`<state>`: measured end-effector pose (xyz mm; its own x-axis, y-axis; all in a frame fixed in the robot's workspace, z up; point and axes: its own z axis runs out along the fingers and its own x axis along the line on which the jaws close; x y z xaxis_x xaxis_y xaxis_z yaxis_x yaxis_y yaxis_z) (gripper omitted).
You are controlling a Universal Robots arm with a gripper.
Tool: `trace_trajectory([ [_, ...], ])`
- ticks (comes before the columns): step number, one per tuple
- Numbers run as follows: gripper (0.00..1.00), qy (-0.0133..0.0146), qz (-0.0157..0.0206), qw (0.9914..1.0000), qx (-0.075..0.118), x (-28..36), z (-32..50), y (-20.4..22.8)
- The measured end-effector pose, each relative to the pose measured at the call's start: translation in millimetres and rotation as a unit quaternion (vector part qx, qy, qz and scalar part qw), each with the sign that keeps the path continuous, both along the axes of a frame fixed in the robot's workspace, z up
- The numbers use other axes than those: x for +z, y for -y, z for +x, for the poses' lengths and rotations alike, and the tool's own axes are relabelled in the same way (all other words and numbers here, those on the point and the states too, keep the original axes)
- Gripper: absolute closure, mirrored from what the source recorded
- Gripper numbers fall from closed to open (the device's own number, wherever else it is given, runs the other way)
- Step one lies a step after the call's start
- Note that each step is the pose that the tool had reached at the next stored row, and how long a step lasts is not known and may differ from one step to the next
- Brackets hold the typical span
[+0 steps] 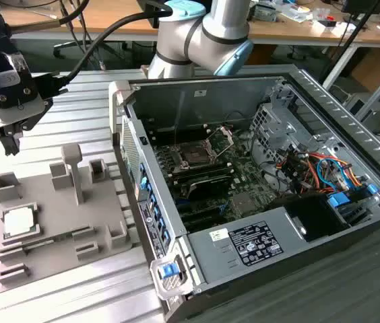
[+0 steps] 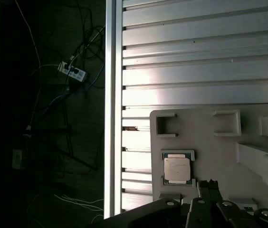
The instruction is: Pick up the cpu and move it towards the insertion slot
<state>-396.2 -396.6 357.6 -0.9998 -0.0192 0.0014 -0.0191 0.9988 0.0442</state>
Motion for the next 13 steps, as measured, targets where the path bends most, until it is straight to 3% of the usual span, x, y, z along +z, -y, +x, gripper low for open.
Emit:
trace_trajectory([
  [5, 0.89, 0.0, 0.0, 1.0, 0.0, -0.2, 0.0, 0.0],
  [6, 0.71, 0.0, 0.0, 1.0, 0.0, -0.2, 0.0, 0.0],
  [7, 0.64, 0.0, 0.0, 1.0, 0.0, -0.3, 0.0, 0.0],
  [8, 0.64, 0.0, 0.0, 1.0, 0.0, -0.3, 0.0, 0.0],
  [11, 0.46, 0.0, 0.0, 1.0, 0.0, -0.4, 0.0, 0.0],
  [13, 0.46, 0.0, 0.0, 1.0, 0.0, -0.4, 0.0, 0.0],
])
